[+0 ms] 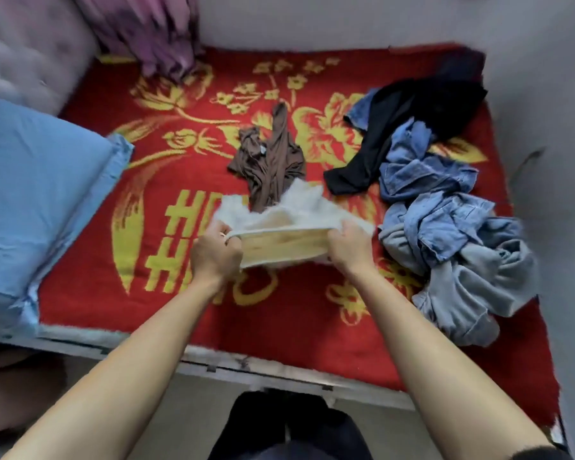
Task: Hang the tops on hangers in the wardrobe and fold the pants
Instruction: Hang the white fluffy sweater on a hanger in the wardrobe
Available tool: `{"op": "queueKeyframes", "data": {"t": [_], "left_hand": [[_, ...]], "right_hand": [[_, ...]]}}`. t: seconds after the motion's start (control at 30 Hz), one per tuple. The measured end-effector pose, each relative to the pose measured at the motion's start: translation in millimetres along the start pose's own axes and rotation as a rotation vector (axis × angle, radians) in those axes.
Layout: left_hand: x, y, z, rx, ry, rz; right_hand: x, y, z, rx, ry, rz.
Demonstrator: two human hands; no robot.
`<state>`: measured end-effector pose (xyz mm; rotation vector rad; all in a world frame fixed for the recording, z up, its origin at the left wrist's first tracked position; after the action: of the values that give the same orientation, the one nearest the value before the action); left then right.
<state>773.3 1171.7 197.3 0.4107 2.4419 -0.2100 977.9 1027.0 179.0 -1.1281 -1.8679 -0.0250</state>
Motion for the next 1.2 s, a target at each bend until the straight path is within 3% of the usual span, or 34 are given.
{"op": "queueKeyframes", "data": {"t": [0.13,0.3,0.43,0.5,0.63,0.73,0.83,0.9,1.03,1.13,1.2], "left_hand": [[-73,17,-114,-0.189,-0.187,0.112],[-145,2,-246,-0.399,-0.448,0.298],[-148,-38,-329,-0.521,-0.533,0.405],[-133,-58,-368,-0.570,-0.525,0.418],[-71,-81,-401,-0.377,-0.438,0.251],[1,-117,-385,-0.184,-0.303,0.126],[68,-167,-371,0.188,-0.304,0.008],[100,-197,-381,0.311,-0.294,-0.065],[146,-230,-424,0.097,-0.251,-0.285],[166,-260,-459,-0.318,-0.265,-0.206],[175,-289,-476,-0.416,-0.062,-0.192]], "right_hand": [[126,-24,-64,-0.098,0.354,-0.150],[225,-92,-123,-0.255,0.686,-0.405],[274,-150,-137,-0.366,0.715,-0.683],[292,-172,-118,-0.363,0.650,-0.706],[306,-204,-36,-0.001,0.291,-0.412],[295,-236,22,0.155,0.376,-0.387],[290,-263,73,0.306,0.487,-0.396],[296,-285,102,0.408,0.482,-0.435],[319,-337,155,0.662,0.522,-0.460],[334,-380,185,0.928,0.435,-0.564],[340,-415,196,1.142,0.340,-0.665]]}}
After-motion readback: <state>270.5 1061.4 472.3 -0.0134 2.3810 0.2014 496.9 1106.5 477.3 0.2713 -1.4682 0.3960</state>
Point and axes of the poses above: each hand's wrist, its own y-axis towards the middle knuckle, its own z-axis out of the palm, x = y × z, the point moved 4 cm from there along y, towards the middle knuckle, and after that the axes turned 2 degrees about z, right-handed, at the moved point
